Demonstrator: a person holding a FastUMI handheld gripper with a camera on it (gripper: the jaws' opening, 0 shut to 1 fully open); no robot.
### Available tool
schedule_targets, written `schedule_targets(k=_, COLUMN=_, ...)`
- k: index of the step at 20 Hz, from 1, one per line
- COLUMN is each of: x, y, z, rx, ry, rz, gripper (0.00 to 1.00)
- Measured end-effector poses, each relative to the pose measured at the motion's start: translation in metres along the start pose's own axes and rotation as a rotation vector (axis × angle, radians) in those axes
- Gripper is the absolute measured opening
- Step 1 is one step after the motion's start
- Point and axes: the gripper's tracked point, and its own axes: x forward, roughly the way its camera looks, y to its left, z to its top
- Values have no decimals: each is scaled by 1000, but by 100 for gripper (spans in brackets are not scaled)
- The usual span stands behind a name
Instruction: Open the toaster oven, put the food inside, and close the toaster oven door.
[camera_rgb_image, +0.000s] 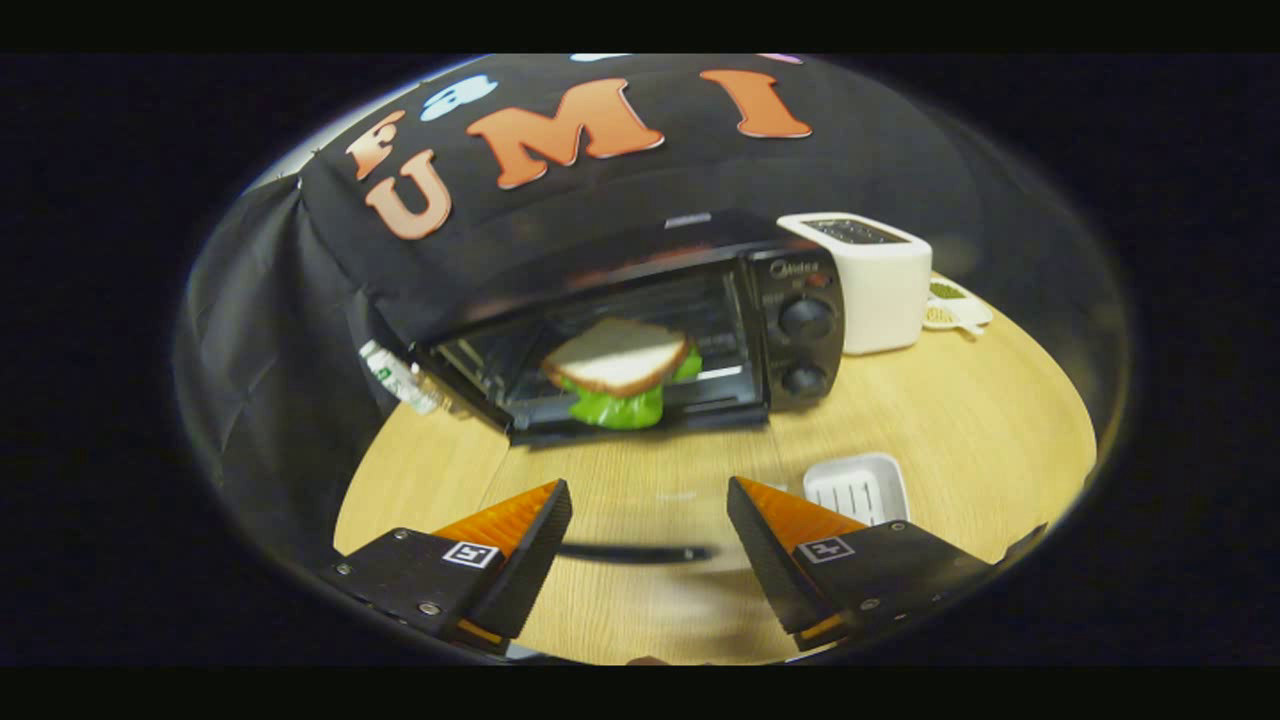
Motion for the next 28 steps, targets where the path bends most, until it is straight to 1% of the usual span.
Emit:
schedule_targets(k=2, x=-10, y=4, z=-25, rx=-42, ry=54, rz=3, gripper=99)
schedule_targets(k=7, x=-13, y=0, z=-80, rx=-127, ry=168, rz=-20, gripper=99)
schedule_targets(k=12, x=15, y=-5, z=-101, rx=-196, ry=283, rz=-59, gripper=99)
schedule_targets(k=16, x=40, y=-6, z=-92, rx=-231, ry=302, rz=-94, gripper=99)
schedule_targets(k=18, x=45, y=-3, z=-86, rx=-185, ry=295, rz=-100, gripper=99)
schedule_targets(k=19, x=41, y=0, z=-86, rx=-174, ry=289, rz=-83, gripper=98)
schedule_targets(k=23, x=27, y=10, z=-55, rx=-212, ry=153, rz=-58, gripper=98)
schedule_targets(k=25, x=21, y=18, z=-37, rx=-231, ry=111, rz=-32, gripper=98)
schedule_targets(k=28, x=26, y=26, z=-4, rx=-249, ry=36, rz=-38, gripper=97)
